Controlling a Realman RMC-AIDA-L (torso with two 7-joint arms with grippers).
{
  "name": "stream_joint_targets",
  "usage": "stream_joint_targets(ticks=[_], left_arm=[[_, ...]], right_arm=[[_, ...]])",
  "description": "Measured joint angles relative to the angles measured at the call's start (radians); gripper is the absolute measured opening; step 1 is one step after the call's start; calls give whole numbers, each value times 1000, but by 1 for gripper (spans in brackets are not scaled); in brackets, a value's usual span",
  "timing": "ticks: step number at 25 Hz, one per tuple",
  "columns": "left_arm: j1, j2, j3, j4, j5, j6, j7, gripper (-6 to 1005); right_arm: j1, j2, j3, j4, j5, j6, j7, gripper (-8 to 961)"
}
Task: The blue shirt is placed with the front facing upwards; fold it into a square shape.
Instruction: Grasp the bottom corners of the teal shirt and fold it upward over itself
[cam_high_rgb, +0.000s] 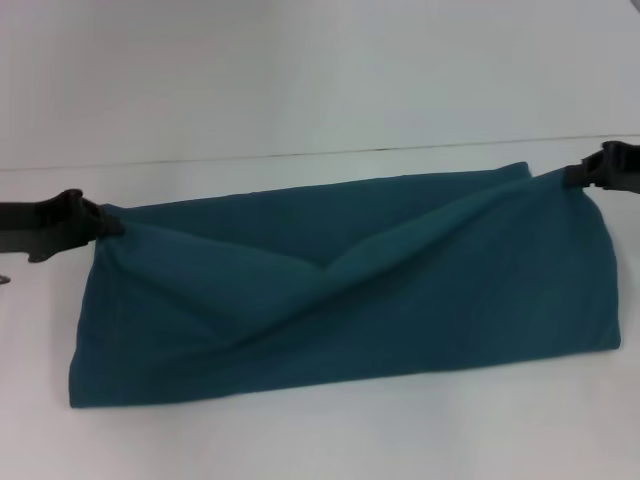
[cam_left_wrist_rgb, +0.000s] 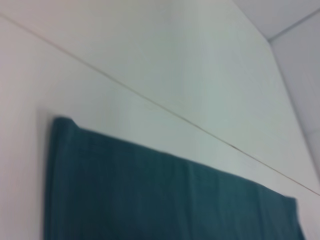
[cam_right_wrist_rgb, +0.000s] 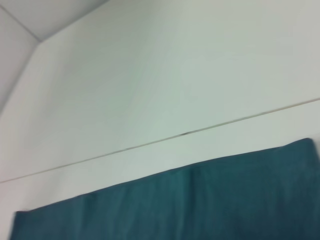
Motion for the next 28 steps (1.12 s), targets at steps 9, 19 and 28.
stream_joint_targets(ticks=[9,19,28], left_arm=[[-38,-31,68,-29,0,-210,-7,21],[-53,-32,116,-54,6,-335,-34,22],[-48,-30,163,-47,0,-373,-33,23]], right_arm=[[36,28,-147,65,-57,239,60,79],[92,37,-194,81,-105,327,82,87],[116,38,-266,137,-165,412,92,93]])
